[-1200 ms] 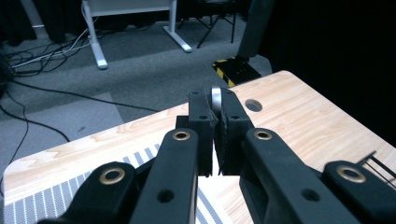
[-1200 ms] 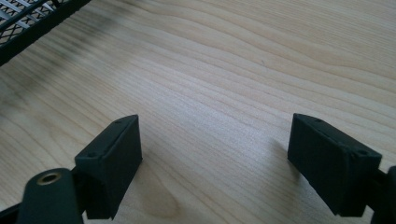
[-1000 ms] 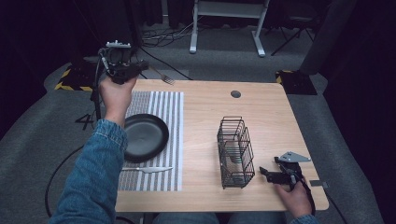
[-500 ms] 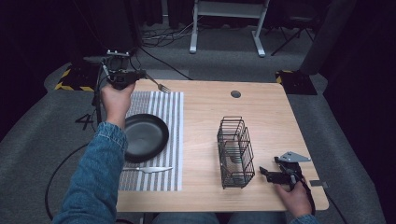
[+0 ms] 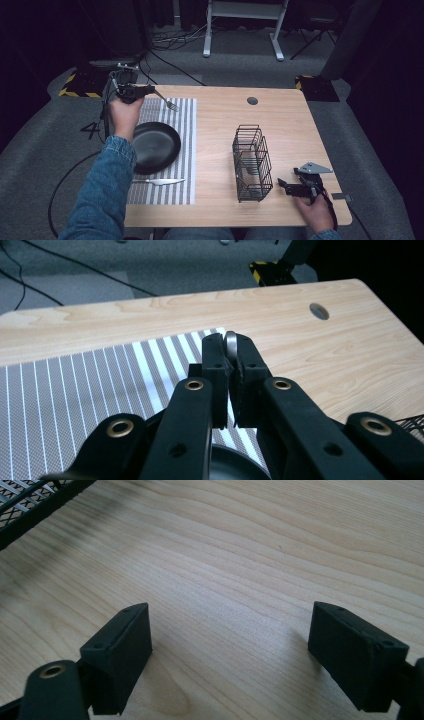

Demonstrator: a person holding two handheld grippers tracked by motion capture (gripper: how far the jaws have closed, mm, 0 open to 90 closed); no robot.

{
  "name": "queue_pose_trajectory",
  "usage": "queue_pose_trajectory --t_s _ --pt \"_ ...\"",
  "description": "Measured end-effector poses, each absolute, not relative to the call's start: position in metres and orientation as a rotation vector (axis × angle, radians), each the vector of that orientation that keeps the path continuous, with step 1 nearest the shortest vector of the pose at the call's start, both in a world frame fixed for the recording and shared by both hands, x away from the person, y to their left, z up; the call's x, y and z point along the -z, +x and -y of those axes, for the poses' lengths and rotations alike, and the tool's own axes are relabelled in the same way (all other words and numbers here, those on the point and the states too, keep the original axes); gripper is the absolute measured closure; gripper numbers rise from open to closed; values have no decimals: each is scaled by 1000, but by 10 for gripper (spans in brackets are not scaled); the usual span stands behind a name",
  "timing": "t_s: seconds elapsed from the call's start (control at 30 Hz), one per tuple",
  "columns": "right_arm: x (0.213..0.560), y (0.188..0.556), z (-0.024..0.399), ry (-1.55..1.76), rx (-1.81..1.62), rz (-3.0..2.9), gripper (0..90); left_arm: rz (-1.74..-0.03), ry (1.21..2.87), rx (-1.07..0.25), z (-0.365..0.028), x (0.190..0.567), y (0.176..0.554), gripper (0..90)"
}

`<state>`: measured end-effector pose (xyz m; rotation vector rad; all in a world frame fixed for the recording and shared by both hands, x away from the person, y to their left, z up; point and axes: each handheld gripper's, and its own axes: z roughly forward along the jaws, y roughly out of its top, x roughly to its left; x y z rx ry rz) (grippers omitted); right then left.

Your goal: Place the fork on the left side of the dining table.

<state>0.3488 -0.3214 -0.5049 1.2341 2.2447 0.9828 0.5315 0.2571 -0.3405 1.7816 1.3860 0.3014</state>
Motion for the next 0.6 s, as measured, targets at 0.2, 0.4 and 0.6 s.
queue_pose_trajectory --t_s 0.2,0.4,0.6 --pt "505 349 321 1234 -983 -2245 176 -1420 1791 -269 -259 350 535 865" --pt "505 349 321 1234 -983 -2245 176 -1454 1786 -235 -263 361 538 866" --pt "505 349 321 1234 -983 -2245 176 -1473 1790 -164 -267 370 542 865"
